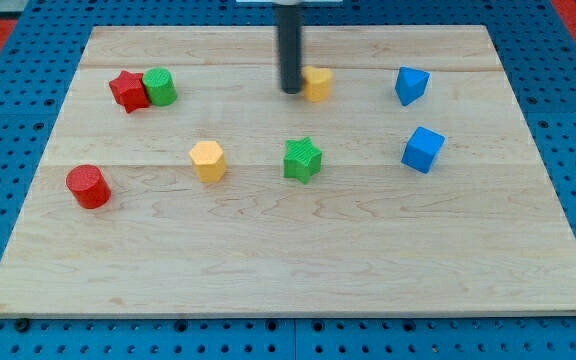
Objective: Move the yellow hexagon diagonally bottom left to the yellow heart
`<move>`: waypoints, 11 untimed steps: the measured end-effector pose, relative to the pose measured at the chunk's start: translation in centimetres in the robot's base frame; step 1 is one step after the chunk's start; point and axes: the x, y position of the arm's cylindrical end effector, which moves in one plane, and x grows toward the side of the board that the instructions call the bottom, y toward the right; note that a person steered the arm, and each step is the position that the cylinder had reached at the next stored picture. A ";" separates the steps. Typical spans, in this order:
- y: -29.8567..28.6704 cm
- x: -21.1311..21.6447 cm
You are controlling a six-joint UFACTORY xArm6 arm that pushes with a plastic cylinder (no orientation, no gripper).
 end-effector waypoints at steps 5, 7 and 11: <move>-20.3 7.1; -18.5 14.1; -6.2 10.4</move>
